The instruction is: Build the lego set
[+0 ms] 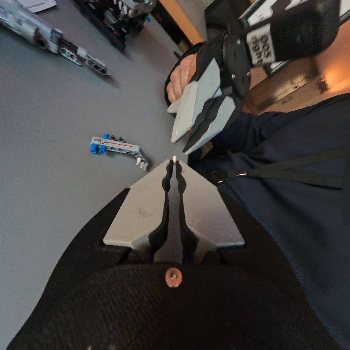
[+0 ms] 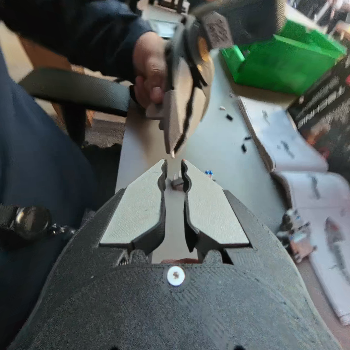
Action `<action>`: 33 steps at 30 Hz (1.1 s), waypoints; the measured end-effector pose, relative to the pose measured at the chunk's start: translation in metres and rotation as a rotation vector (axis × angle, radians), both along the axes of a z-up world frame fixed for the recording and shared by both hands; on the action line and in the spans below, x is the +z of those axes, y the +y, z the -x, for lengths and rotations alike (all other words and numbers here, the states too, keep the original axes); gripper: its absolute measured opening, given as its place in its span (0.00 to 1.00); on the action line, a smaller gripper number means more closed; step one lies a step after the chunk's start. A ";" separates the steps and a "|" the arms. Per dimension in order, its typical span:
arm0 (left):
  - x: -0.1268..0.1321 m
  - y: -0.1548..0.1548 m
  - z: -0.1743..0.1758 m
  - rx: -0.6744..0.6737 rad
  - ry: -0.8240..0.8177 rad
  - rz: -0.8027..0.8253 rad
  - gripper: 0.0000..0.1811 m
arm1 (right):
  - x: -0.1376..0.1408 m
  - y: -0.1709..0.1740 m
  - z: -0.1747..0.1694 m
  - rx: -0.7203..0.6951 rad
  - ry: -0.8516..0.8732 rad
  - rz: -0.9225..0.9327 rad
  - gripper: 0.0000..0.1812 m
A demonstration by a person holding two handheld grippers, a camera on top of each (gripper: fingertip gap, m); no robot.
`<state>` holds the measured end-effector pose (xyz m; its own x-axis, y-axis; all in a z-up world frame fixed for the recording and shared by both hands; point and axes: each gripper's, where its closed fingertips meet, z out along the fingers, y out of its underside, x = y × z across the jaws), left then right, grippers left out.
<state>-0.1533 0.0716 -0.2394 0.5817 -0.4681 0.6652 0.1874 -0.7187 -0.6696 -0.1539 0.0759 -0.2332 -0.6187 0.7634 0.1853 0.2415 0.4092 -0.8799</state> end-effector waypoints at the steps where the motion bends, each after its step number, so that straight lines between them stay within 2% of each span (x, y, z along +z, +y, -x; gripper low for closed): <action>1: -0.006 0.000 0.006 0.008 0.062 0.001 0.00 | -0.004 0.010 0.003 -0.053 -0.067 0.084 0.06; 4: -0.017 0.002 0.016 0.030 0.154 0.018 0.00 | -0.020 0.024 0.002 -0.119 -0.349 0.373 0.09; 7: -0.019 0.006 0.021 0.053 0.113 0.059 0.00 | -0.014 0.024 0.004 -0.118 -0.445 0.598 0.00; 12: -0.029 0.009 0.028 0.043 0.136 0.131 0.00 | -0.038 0.023 0.011 -0.213 -0.600 0.585 0.08; 17: -0.026 0.010 0.025 -0.008 0.099 0.130 0.00 | -0.040 0.021 0.016 -0.228 -0.643 0.638 0.10; 28: -0.028 0.013 0.023 -0.082 0.071 0.164 0.00 | -0.040 0.010 0.017 -0.125 -0.818 0.809 0.03; 33: -0.029 0.012 0.022 -0.105 0.071 0.173 0.00 | -0.038 0.008 0.020 -0.096 -0.852 0.865 0.03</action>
<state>-0.1754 0.0835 -0.2684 0.5838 -0.4114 0.6999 0.0621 -0.8369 -0.5438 -0.1741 0.0842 -0.2708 -0.2284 0.4827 -0.8455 0.8719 -0.2850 -0.3982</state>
